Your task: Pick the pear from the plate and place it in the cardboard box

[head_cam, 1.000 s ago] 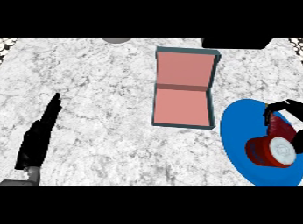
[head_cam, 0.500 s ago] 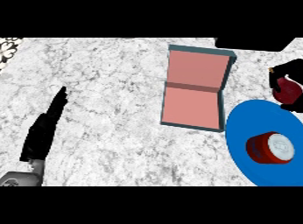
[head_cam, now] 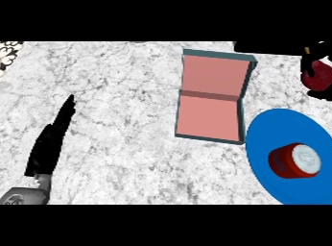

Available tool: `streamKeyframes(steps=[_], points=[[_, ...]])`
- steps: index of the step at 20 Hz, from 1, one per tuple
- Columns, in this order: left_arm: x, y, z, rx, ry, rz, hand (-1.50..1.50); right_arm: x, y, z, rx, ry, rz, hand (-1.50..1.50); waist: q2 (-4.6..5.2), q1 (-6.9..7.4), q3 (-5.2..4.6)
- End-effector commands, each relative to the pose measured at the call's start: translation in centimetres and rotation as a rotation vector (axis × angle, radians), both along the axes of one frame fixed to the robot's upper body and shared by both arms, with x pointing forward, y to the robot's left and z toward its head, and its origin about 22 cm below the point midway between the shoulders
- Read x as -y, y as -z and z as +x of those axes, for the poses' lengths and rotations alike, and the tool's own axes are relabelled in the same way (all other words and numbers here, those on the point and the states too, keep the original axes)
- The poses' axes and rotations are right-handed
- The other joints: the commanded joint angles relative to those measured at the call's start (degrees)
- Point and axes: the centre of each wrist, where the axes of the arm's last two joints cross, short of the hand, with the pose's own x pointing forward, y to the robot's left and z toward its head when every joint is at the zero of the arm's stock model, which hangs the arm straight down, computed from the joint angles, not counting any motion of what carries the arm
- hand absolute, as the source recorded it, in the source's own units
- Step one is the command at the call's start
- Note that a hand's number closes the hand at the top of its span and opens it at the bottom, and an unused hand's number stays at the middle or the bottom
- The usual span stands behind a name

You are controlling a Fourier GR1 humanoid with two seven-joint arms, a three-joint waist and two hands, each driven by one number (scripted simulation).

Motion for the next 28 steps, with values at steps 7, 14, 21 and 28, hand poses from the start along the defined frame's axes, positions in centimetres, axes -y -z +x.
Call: streamKeyframes(steps=[7, 14, 21, 28], points=[[-0.4, -0.5, -0.9, -0.018, -0.005, 0.004, 0.00, -3.0, -3.7, 2.0, -0.076, -0.318, 0.406, 1.50, -0.71, -0.46, -0.02], [-0.7, 0.0, -1.9, -0.013, -0.041, -0.002, 0.00, -8.1, -7.1, 3.8, -0.126, -0.393, 0.426, 1.50, -1.52, -1.98, -0.24], [-1.7, 2.1, -2.4, -0.054, -0.072, 0.001, 0.00, -15.5, -7.6, 4.5, -0.162, -0.434, 0.365, 1.50, -1.96, -4.31, -0.33], [-1.9, 0.8, -0.7, -0.029, -0.072, 0.002, 0.00, -22.8, -4.5, 4.4, -0.212, -0.433, 0.273, 1.50, -1.58, -4.05, -0.30]])
